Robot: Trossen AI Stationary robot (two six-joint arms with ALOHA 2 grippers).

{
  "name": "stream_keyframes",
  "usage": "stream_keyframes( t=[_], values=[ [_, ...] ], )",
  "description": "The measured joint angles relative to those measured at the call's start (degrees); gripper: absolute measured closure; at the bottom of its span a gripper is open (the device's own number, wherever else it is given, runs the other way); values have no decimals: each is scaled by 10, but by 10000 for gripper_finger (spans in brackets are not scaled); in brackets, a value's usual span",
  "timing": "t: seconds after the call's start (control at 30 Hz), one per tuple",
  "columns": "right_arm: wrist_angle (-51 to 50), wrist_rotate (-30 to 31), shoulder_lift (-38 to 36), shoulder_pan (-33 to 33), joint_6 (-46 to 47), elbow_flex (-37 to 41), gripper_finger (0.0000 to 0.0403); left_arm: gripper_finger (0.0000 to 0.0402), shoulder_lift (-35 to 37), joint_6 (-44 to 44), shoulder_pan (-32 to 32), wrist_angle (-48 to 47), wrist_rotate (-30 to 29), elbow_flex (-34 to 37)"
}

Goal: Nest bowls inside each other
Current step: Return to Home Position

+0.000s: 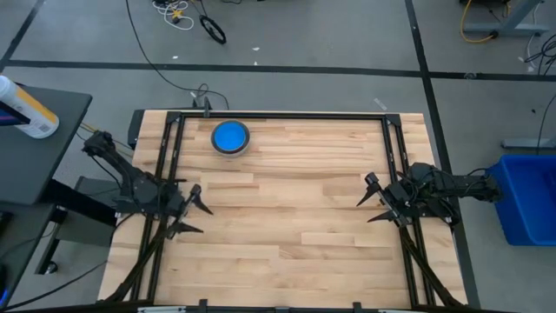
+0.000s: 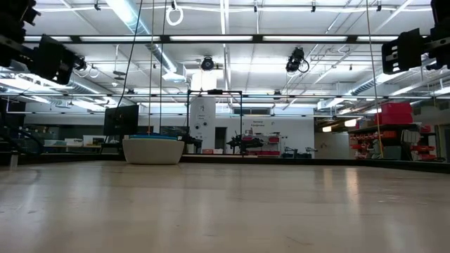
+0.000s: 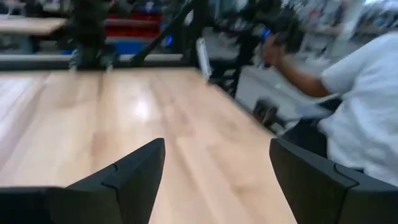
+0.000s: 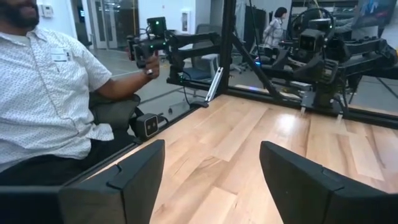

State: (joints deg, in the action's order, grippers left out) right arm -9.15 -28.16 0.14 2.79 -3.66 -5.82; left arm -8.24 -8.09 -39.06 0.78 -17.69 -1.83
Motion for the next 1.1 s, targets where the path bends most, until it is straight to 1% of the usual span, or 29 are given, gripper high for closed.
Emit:
stream_keyframes(
  t=[0.03,0.07,0.1,0.17,0.23,0.33,0.43,0.53,0.7,0.83,0.9,0.93,1.03,1.07,1.1],
  values=[
    [0,-1,0,0,0,0,129,102,0,-1,0,20,12,8],
    [0,-4,0,0,0,0,128,102,-2,2,0,30,37,14],
    [0,-4,0,0,0,0,127,103,-4,5,0,31,63,13],
    [-2,-5,0,0,2,0,128,110,-2,15,-1,25,94,13],
    [-3,-5,0,0,2,0,132,122,9,34,-1,22,97,13],
    [-5,-5,0,0,2,0,139,151,18,71,7,28,42,13],
    [-5,-5,0,0,4,0,147,188,21,105,22,34,-15,13],
    [-7,-5,0,0,12,0,155,229,20,124,44,37,-53,14],
    [-13,-5,0,0,18,0,167,283,20,116,74,38,-64,14],
    [-13,-5,0,0,19,0,174,307,20,121,77,36,-58,14],
    [-13,-5,0,0,19,0,177,313,20,129,77,38,-77,14],
    [-13,-5,0,0,19,0,178,316,19,125,77,40,-111,14],
    [-13,-5,0,0,19,0,183,319,13,66,79,37,-248,14],
    [-13,-5,0,0,19,0,184,319,8,59,82,36,-271,14],
    [-13,-5,0,0,19,0,185,318,6,61,89,36,-272,14]
  ],
)
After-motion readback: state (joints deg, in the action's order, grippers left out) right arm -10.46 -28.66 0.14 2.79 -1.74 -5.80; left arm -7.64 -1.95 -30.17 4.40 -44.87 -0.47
